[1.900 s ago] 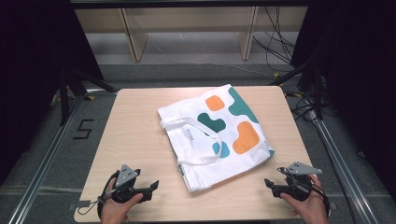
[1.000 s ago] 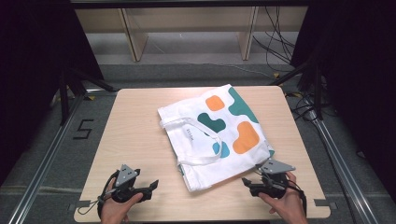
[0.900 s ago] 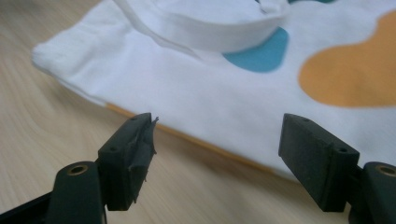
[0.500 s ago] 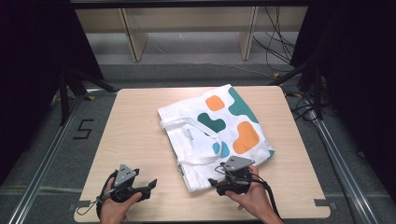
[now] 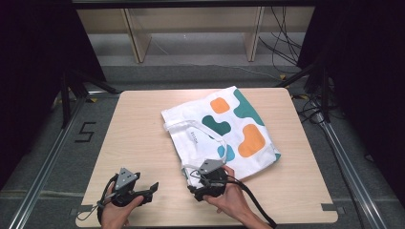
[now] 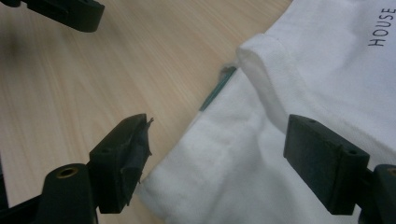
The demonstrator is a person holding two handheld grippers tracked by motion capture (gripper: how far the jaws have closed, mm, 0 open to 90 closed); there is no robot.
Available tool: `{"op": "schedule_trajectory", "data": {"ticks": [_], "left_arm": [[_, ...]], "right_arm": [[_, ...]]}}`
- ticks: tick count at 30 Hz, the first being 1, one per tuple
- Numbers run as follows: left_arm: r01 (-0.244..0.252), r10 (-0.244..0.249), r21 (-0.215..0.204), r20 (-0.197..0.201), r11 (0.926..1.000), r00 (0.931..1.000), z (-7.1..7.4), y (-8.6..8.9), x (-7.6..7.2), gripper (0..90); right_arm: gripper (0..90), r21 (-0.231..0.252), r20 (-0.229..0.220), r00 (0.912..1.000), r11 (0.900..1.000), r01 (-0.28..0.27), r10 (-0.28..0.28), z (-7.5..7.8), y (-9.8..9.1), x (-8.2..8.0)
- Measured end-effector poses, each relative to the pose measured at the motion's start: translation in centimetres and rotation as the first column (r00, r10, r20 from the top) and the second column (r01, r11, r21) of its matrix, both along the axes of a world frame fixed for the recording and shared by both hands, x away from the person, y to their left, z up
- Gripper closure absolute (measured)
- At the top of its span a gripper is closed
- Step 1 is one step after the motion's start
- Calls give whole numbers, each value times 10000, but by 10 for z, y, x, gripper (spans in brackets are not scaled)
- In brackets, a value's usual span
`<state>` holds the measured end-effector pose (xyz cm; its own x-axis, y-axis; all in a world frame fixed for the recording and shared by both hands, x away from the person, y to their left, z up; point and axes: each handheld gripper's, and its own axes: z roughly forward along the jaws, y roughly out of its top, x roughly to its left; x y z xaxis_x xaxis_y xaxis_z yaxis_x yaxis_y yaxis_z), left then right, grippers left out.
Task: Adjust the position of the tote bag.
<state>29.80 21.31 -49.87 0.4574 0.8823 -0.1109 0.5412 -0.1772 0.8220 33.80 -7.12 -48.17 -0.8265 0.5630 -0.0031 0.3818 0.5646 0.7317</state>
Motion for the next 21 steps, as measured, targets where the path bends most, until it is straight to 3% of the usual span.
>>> {"op": "schedule_trajectory", "data": {"ticks": [3, 4, 6, 9, 11, 13, 17, 19, 21], "left_arm": [[42, -41, 120, -47, 9999, 10000, 1, 1, 0, 192], [47, -46, 118, -73, 9999, 10000, 1, 1, 0, 192], [36, -35, 75, -70, 10000, 10000, 1, 1, 0, 192], [110, -111, 84, 49, 9999, 9999, 1, 2, 0, 191], [104, -104, 53, 60, 9999, 9999, 1, 1, -1, 191], [125, -125, 8, 53, 9999, 9999, 1, 1, -1, 191], [149, -148, -168, 89, 9997, 9999, 1, 1, -1, 192], [200, -200, -56, 67, 9998, 9998, 1, 2, -1, 191], [143, -142, -86, 101, 9999, 9998, 2, 1, -2, 191]], "right_arm": [[230, -201, 5, 10000, 9998, -5, 5, -2, 5, 0], [263, -562, 76, 10000, 9984, 49, -45, -3, 8, 2], [306, -553, 236, 9996, 9984, 142, -129, -5, 9, 3], [444, -961, 23, 9996, 9950, -283, 287, -8, 8, 1], [472, -1128, -16, 9996, 9932, -285, 285, -8, 7, -1], [579, -1385, 24, 9998, 9902, -181, 186, -8, 3, -5], [784, -1246, 204, 9992, 9917, -313, 342, -4, -22, -11], [823, -1133, 386, 9992, 9935, -96, 141, 0, -48, -15], [828, -1068, 314, 9995, 9943, -22, 55, 1, -56, -17]]}}
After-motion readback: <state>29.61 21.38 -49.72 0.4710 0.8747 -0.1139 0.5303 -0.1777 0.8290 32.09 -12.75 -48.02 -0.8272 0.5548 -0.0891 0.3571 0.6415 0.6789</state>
